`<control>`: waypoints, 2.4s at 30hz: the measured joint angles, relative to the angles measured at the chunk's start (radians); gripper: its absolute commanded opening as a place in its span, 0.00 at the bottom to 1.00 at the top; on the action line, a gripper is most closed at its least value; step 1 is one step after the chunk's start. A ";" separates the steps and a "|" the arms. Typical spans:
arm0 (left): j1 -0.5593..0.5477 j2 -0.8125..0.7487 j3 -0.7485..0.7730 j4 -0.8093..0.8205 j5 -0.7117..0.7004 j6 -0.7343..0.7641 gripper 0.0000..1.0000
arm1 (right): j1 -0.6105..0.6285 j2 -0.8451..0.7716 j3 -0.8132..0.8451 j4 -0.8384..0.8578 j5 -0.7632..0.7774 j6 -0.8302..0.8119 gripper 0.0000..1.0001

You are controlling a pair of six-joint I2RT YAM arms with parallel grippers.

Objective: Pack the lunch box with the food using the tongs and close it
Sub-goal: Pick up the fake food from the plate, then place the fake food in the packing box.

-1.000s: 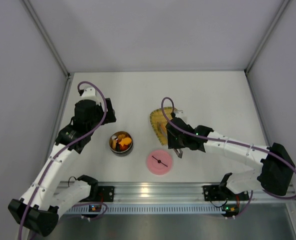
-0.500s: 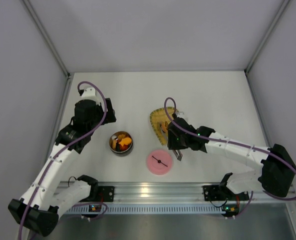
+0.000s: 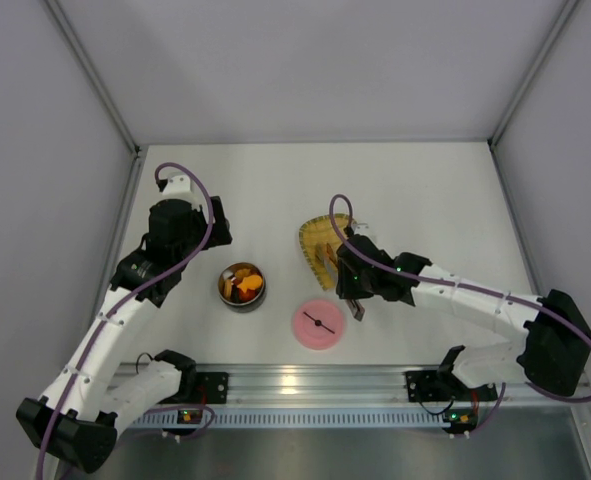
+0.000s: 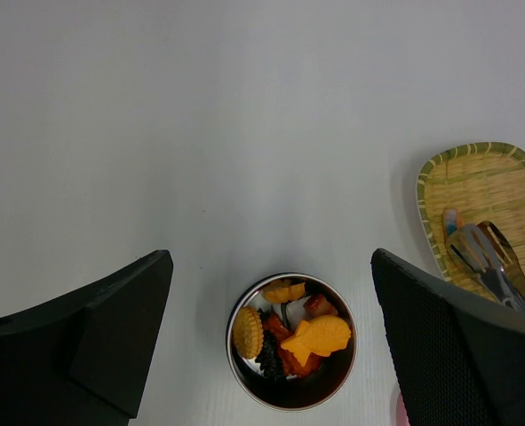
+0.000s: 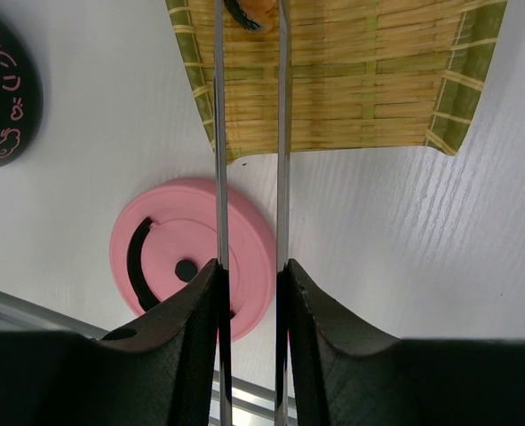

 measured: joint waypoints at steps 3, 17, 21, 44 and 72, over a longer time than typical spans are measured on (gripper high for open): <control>0.000 0.000 0.000 0.000 0.000 0.000 0.99 | 0.000 -0.016 0.000 -0.002 0.004 0.000 0.26; 0.000 0.000 0.000 0.000 0.000 0.000 0.98 | 0.000 -0.094 0.043 -0.032 0.036 -0.011 0.26; 0.000 0.000 0.000 0.000 0.000 0.000 0.98 | 0.000 -0.108 0.061 -0.039 0.043 -0.012 0.26; 0.000 0.000 0.000 0.000 0.000 0.000 0.98 | 0.310 0.085 0.330 -0.049 0.037 -0.027 0.25; 0.000 0.000 0.000 0.000 0.000 0.000 0.98 | 0.416 0.317 0.470 -0.034 0.029 -0.038 0.28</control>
